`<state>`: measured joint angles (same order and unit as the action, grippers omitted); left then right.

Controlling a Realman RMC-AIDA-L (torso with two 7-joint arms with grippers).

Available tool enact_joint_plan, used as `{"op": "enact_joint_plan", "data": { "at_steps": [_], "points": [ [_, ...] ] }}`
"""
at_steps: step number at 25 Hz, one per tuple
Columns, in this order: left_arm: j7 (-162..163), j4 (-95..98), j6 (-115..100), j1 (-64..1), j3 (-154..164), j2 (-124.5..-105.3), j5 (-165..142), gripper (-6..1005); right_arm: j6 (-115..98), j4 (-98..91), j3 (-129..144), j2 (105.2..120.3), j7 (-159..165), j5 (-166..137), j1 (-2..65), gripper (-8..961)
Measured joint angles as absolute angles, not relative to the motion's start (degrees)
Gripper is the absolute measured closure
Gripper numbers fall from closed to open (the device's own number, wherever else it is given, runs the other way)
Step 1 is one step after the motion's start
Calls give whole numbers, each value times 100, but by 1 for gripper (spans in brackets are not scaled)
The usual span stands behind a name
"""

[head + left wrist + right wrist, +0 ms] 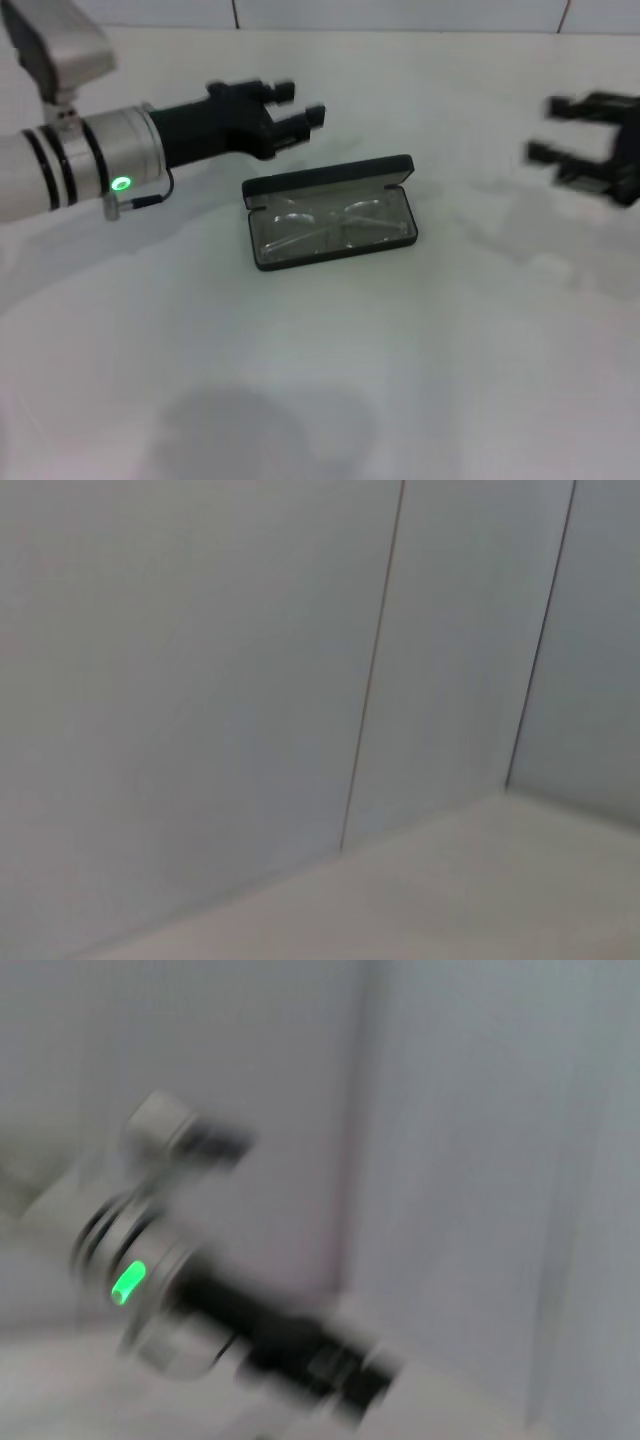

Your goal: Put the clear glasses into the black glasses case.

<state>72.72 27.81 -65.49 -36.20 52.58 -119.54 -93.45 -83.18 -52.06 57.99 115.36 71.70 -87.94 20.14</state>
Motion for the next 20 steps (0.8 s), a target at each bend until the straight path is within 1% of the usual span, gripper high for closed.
{"op": "enact_joint_plan", "data": {
  "at_steps": [4,11,15,20],
  "points": [
    [7638,2745,-6177,-3831,5597,-11968,-9827,449,-9041,-4524,4849,11493,6750,-8558,2026,384],
    [7870,2765,-5919,-3888,6705,-11945,-9999,449,-9142,-4459,4794,11509,6665,-8604,2021,383],
    [7731,2787,-6014,-3779,6742,-11956,-10090,449,-9137,-4450,4779,11520,6659,-8622,2027,382],
    [6807,2895,-6776,-3411,6495,-11960,-9346,450,-9171,-4446,4861,11521,6675,-8716,2153,382]
  ]
}}
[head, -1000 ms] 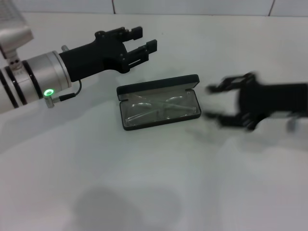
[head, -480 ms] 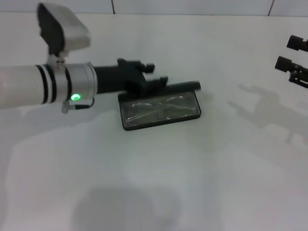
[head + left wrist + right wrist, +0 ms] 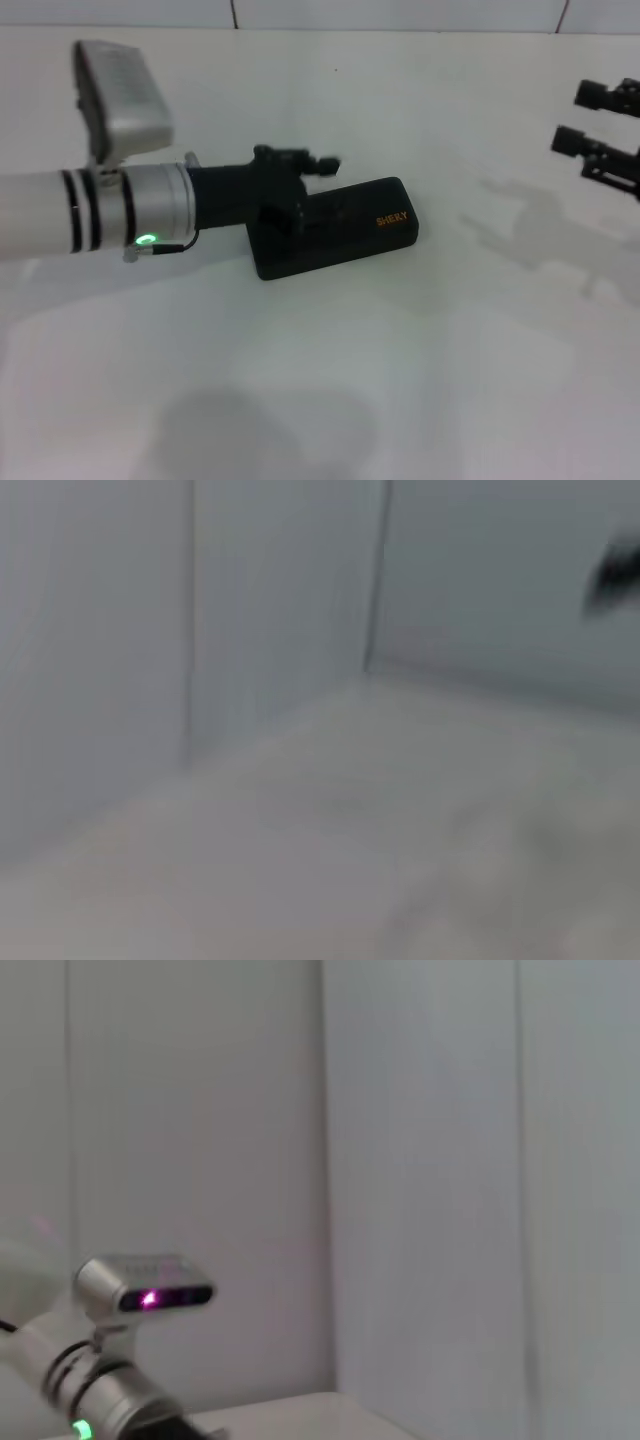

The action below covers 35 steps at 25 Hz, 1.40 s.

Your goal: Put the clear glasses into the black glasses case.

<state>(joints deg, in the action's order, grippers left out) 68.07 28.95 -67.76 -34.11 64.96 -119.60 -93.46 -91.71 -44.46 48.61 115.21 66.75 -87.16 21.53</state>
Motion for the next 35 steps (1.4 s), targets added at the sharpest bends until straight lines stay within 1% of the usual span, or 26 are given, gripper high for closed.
{"op": "enact_joint_plan", "data": {
  "at_steps": [2,3,4,7,9,11,12,13,15,17,20,23,25,28,35],
  "points": [
    [6516,2948,-7366,-3272,6456,-11930,-8880,450,-9290,-4408,5046,11508,6762,-8733,2308,381],
    [6516,2948,-7366,-3272,6456,-11930,-8880,450,-9388,-4380,5161,11478,6817,-8742,2405,381],
    [6387,3012,-8502,-3174,6450,-11796,-8542,450,-9506,-4329,5301,11434,6880,-8763,2506,381],
    [6231,3035,-9447,-3039,6445,-11695,-8498,450,-9960,-4067,5679,11247,7082,-8930,2922,335],
    [5982,3116,-9883,-2837,6439,-11680,-8470,308,-10183,-3793,5716,11160,7138,-9028,3157,305],
    [5845,3142,-9975,-2745,6438,-11693,-8468,246,-10261,-3573,5708,11108,7118,-9054,3254,275],
    [5558,3165,-10104,-2529,6437,-11760,-8467,215,-10261,-3517,5708,11095,7086,-9054,3252,260],
    [5492,3165,-10125,-2481,6437,-11776,-8464,185,-10261,-3501,5707,11091,7050,-9054,3239,244],
    [5378,3165,-10160,-2340,6436,-11808,-8455,123,-10262,-3487,5732,11111,6914,-9055,3191,214],
    [5354,3165,-10177,-2245,6419,-11815,-8450,123,-10260,-3483,5765,11149,6785,-9068,3182,156],
    [5353,3125,-10182,-2186,6385,-11816,-8448,123,-10240,-3481,5783,11249,6622,-9171,3182,68],
    [5352,3094,-10226,-2164,6377,-11813,-8468,123,-10245,-3472,5776,11329,6451,-9190,3119,68],
    [5351,3095,-10306,-2151,6377,-11798,-8463,123,-10270,-3470,5753,11427,6268,-9183,3025,68],
    [5350,3111,-10390,-2122,6375,-11756,-8449,123,-10253,-3462,5761,11531,6008,-9172,2930,67],
    [5348,3130,-10392,-2140,6202,-11591,-8480,123,-10212,-3066,5755,11575,5586,-9143,2917,67]
  ]
}}
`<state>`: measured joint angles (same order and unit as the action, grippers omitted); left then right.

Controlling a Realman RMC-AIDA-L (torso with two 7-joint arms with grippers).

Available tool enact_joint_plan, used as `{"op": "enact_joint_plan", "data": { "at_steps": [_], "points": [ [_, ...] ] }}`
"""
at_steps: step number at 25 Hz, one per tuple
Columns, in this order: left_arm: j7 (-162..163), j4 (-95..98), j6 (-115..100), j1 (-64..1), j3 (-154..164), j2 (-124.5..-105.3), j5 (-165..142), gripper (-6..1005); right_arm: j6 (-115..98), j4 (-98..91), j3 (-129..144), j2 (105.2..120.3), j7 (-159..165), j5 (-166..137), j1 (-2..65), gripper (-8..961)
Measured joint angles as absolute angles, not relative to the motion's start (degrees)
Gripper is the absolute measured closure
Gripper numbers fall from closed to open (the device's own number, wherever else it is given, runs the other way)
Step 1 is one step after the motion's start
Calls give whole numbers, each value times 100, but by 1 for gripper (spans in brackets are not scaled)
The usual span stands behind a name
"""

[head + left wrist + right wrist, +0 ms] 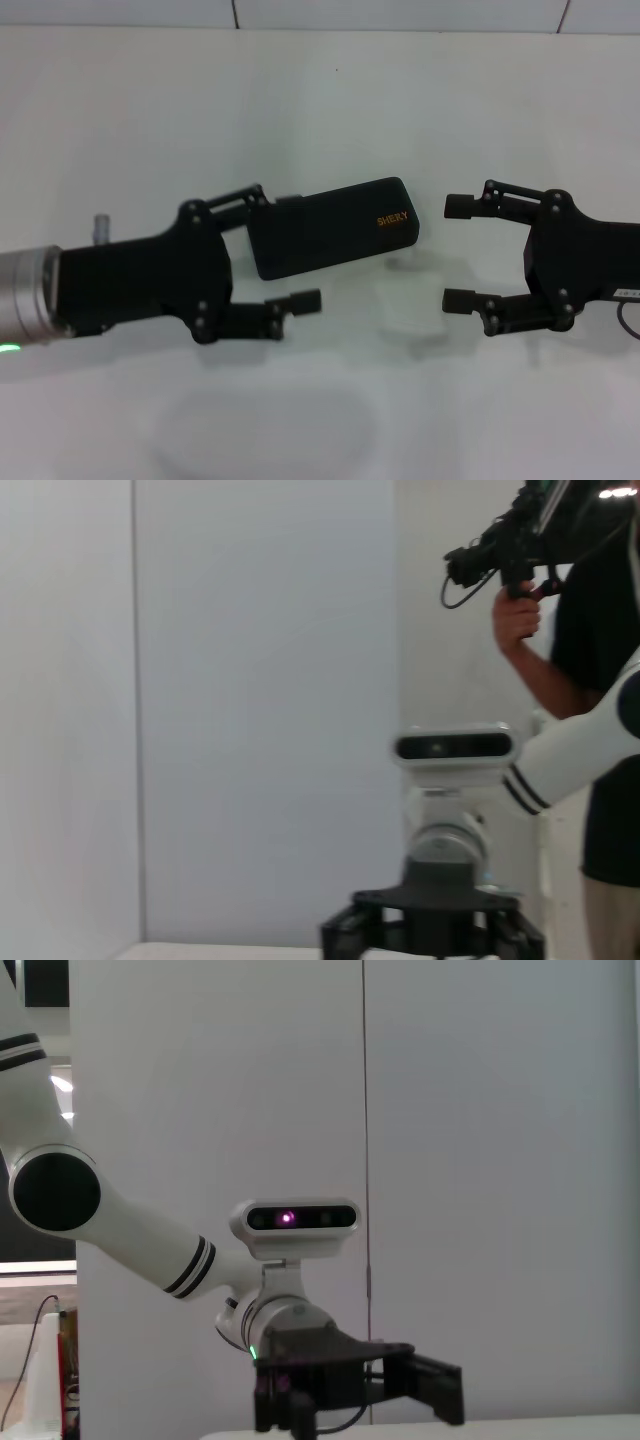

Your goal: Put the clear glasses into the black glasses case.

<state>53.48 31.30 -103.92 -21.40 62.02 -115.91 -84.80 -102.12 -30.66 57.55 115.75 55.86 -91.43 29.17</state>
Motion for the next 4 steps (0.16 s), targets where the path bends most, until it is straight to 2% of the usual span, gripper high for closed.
{"op": "enact_joint_plan", "data": {
  "at_steps": [4],
  "points": [
    [5346,3142,-10374,-2163,6003,-11554,-8487,123,-10079,-3035,5734,11582,5412,-9024,2927,67]
  ]
}}
